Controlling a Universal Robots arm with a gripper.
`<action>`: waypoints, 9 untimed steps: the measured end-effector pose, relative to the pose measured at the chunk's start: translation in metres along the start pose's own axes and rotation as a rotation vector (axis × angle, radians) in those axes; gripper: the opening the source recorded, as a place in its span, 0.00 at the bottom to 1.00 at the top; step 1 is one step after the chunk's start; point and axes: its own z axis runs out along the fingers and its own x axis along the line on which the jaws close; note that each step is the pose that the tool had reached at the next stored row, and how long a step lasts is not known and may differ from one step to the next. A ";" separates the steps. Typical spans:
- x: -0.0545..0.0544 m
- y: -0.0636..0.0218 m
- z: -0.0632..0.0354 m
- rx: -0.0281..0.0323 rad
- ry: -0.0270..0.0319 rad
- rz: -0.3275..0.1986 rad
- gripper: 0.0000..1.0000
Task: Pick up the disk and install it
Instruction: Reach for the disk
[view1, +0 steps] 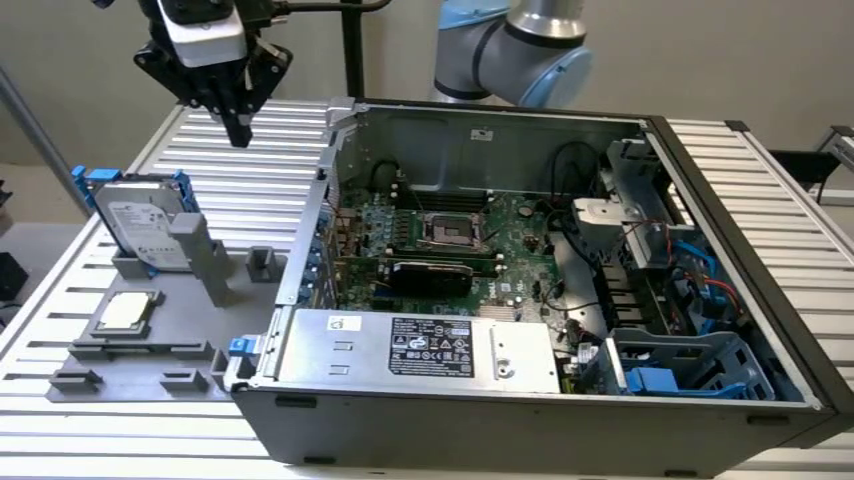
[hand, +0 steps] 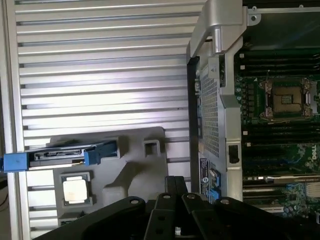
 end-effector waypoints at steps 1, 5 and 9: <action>0.004 -0.0003 -0.0001 0.0000 0.0000 0.000 0.11; 0.023 -0.0014 -0.0005 0.0000 0.0000 0.000 0.11; 0.041 -0.0012 -0.0006 0.0001 0.0001 0.000 0.11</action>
